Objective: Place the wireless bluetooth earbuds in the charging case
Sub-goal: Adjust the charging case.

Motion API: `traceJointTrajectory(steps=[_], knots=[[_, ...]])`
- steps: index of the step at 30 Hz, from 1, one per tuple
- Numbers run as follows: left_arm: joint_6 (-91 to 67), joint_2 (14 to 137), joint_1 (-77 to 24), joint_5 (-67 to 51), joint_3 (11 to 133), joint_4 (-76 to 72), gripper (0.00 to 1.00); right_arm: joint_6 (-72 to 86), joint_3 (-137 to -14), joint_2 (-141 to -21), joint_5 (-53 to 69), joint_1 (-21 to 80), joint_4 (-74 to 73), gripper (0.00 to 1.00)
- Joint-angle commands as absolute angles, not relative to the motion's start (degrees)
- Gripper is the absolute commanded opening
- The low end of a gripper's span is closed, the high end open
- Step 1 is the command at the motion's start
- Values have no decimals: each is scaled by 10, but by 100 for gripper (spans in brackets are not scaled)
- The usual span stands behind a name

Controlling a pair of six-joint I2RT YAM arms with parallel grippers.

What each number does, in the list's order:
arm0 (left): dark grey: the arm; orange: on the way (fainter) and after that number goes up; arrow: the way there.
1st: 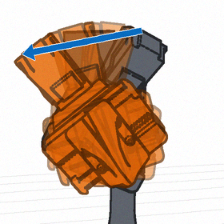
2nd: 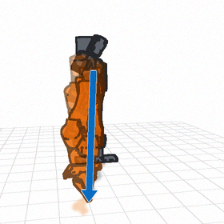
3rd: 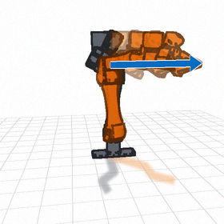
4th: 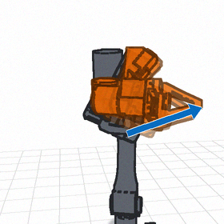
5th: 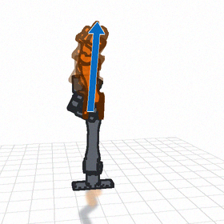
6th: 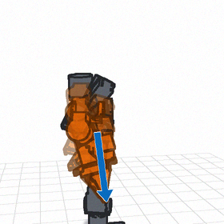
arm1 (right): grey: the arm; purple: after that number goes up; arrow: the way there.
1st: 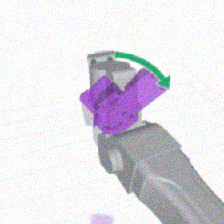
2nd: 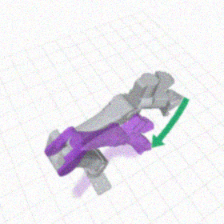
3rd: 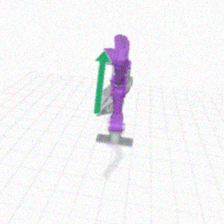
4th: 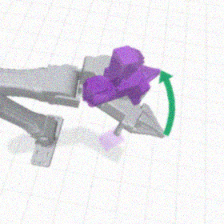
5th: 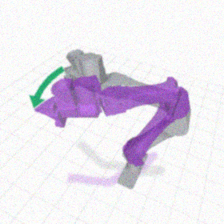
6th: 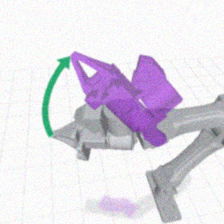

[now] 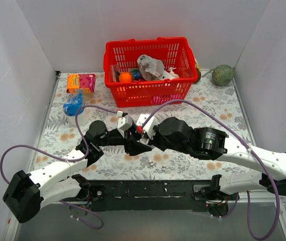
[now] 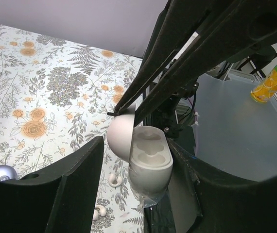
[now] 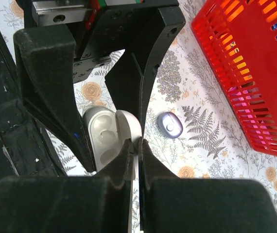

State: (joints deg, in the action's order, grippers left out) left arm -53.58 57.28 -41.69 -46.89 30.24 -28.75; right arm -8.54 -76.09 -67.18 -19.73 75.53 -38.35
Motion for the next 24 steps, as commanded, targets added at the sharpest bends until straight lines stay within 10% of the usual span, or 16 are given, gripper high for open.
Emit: traceJointTrajectory(steps=[1, 9, 21, 24], knots=[[-533, 555, -414, -460, 290, -296, 52, -73, -790, -664, -190, 759, -341, 1], [-534, 555, -414, -462, 291, -299, 42, -70, -788, -664, -191, 759, -341, 1], [-530, 553, -414, -457, 290, -299, 0, -58, -786, -663, -195, 759, -341, 1], [-535, 547, -414, -446, 278, -309, 0, -29, -791, -657, -211, 756, -334, 33]])
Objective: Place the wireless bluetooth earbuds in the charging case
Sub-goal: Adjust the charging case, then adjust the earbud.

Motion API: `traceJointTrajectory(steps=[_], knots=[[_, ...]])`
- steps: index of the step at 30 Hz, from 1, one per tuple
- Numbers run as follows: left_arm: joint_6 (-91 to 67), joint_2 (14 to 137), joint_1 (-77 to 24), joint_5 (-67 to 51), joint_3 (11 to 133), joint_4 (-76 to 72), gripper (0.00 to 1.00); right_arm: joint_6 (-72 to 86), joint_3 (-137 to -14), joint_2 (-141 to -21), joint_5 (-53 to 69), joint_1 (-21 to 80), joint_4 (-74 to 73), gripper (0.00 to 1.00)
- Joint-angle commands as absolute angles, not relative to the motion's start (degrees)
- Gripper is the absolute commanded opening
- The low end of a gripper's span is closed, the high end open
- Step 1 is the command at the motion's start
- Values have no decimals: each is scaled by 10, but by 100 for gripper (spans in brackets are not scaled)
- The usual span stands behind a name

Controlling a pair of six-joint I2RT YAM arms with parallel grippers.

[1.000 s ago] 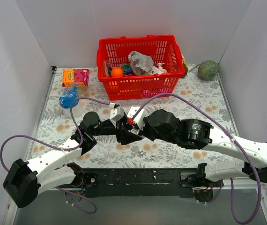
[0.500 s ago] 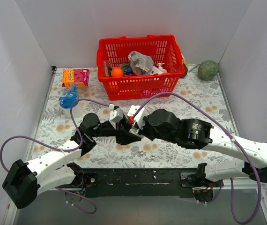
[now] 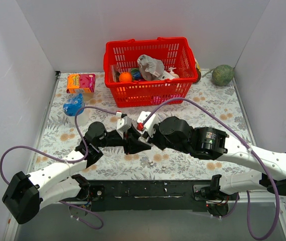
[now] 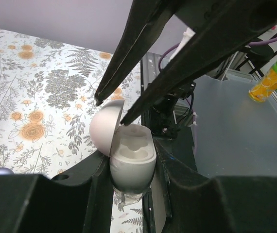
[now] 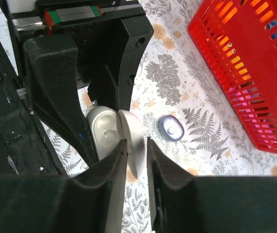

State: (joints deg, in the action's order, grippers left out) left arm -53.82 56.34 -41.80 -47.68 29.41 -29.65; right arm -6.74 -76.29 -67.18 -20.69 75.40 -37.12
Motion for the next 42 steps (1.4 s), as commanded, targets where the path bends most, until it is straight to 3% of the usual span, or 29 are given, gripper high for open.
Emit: traceJointTrajectory(steps=[1, 4, 10, 14, 18, 23, 26, 34, 42], knots=[[-539, 543, -414, -440, 270, -315, 0, -19, -797, -656, -213, 752, -333, 48], [-554, 526, -414, -411, 256, -327, 0, 17, -808, -641, -208, 719, -329, 62], [-591, 446, -414, -303, 202, -338, 0, 94, -731, -552, -177, 614, -278, 65], [-612, 375, -415, -247, 168, -324, 0, 152, -610, -539, -137, 578, -277, 57], [-613, 326, -416, -232, 161, -283, 0, 220, -444, -557, -95, 578, -248, 40], [-617, 300, -416, -217, 163, -258, 0, 272, -345, -572, -53, 580, -174, 28], [-621, 297, -416, -214, 163, -258, 0, 277, -336, -593, -41, 584, -150, 30], [-630, 281, -416, -219, 155, -253, 0, 290, -352, -661, -23, 621, -115, 45], [-632, 277, -416, -221, 152, -252, 0, 300, -353, -684, -21, 640, -118, 46]])
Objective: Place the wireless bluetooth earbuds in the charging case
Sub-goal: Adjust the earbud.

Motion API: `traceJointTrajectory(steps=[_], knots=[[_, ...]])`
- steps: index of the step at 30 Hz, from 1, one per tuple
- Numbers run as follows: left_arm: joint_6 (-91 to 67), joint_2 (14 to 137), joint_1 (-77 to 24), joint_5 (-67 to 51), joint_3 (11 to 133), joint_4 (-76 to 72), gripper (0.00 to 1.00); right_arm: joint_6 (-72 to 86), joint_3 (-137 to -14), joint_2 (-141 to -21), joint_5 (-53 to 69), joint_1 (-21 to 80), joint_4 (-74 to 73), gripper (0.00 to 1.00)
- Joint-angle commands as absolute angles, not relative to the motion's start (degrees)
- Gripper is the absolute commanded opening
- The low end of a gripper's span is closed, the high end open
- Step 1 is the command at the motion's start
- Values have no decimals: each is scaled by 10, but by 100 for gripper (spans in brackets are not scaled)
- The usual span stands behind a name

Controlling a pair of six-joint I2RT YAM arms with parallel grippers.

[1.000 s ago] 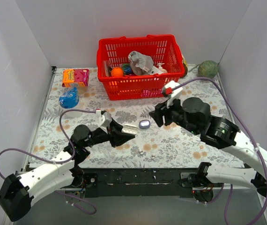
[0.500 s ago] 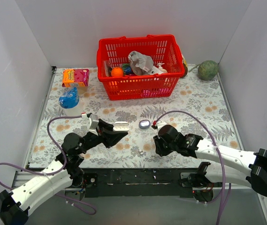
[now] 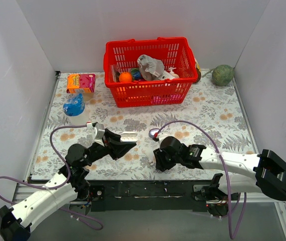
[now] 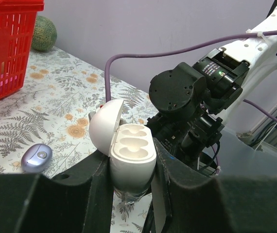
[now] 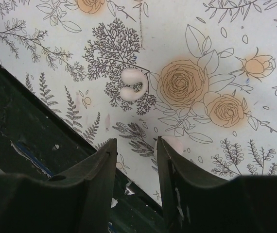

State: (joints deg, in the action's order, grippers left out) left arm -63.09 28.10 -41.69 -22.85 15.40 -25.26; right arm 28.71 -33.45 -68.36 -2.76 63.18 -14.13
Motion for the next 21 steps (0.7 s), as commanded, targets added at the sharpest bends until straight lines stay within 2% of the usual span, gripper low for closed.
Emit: traceJointTrajectory(steps=[1, 6, 21], knots=[[-633, 279, -416, -223, 152, -254, 0, 301, -352, -685, -21, 642, -119, 45], [-635, 287, -416, -227, 153, -258, 0, 308, -345, -685, -54, 644, -134, 45], [-636, 291, -416, -228, 151, -256, 0, 322, -330, -693, -48, 645, -129, 45]])
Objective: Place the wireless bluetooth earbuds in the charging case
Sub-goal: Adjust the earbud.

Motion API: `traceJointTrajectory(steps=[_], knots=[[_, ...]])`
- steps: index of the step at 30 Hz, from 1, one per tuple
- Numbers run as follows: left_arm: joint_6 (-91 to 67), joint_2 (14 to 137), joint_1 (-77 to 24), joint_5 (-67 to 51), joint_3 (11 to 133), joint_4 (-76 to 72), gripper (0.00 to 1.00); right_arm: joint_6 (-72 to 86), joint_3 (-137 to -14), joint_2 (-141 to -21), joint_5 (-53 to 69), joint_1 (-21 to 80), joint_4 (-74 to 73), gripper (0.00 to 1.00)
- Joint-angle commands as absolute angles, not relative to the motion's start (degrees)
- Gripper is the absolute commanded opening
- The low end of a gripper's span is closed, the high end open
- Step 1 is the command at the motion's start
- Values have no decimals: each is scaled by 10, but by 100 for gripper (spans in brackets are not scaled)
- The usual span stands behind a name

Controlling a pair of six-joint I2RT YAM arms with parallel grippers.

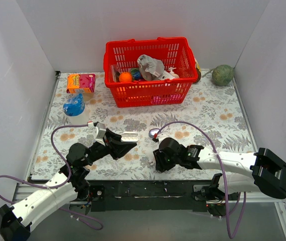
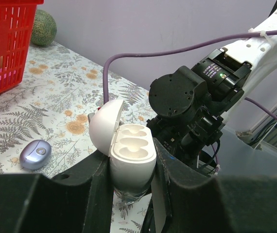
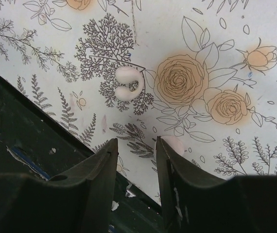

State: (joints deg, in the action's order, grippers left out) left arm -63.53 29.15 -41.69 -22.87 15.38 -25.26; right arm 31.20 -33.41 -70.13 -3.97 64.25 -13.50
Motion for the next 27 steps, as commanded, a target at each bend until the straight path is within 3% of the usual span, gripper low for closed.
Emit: traceJointTrajectory(steps=[1, 27], knots=[[-636, 292, -416, -228, 152, -257, 0, 324, -329, -693, -49, 645, -130, 45], [-641, 299, -416, -229, 153, -254, 0, 349, -300, -677, -71, 646, -162, 44]])
